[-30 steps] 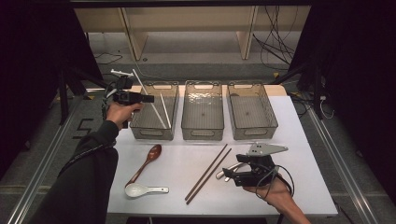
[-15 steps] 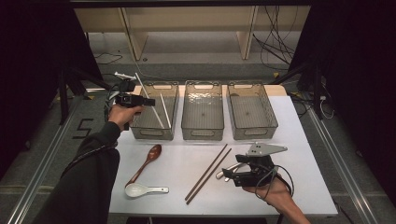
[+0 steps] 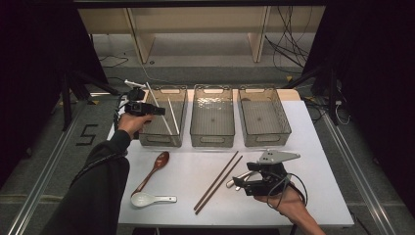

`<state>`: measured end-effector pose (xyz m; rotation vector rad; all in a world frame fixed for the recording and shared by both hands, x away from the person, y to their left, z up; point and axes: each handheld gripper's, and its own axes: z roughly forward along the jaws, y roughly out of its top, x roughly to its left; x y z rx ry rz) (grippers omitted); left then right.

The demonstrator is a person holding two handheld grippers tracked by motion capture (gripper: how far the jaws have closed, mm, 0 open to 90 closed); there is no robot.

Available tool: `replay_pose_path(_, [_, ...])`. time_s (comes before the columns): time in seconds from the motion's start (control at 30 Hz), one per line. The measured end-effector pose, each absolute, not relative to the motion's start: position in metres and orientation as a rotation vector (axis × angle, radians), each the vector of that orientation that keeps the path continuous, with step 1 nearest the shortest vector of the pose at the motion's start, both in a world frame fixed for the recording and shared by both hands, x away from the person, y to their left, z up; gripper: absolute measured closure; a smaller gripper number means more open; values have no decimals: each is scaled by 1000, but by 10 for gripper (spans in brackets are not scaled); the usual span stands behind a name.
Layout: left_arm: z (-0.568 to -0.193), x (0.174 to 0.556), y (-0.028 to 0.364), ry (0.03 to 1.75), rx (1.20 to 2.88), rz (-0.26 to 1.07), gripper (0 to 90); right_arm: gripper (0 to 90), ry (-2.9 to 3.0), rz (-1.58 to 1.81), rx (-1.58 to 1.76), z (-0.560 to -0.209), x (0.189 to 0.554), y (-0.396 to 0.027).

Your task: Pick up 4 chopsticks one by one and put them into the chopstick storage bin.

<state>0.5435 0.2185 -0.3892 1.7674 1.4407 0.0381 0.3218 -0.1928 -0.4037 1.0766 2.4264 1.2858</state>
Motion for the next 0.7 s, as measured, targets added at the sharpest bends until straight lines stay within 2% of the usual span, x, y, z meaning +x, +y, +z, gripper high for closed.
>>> replay_pose_path(0.07, [-390, 544, 218, 1448, 1763, 62, 718, 286, 2425, 1288, 1077, -403, 322, -193])
replay_pose_path(0.13, [-390, 544, 219, 1450, 1750, 95, 619, 286, 2423, 1286, 1077, -404, 321, -193])
replay_pose_path(0.33, [-389, 540, 222, 1457, 1746, 113, 503, 286, 2426, 1288, 1082, -403, 322, -194])
replay_pose_path(0.6, [-376, 512, 207, 1316, 1781, 75, 277, 286, 2421, 1290, 1086, -403, 322, -193])
replay_pose_path(0.7, [-377, 496, 201, 1268, 1811, 77, 245, 287, 2421, 1284, 1086, -403, 322, -193])
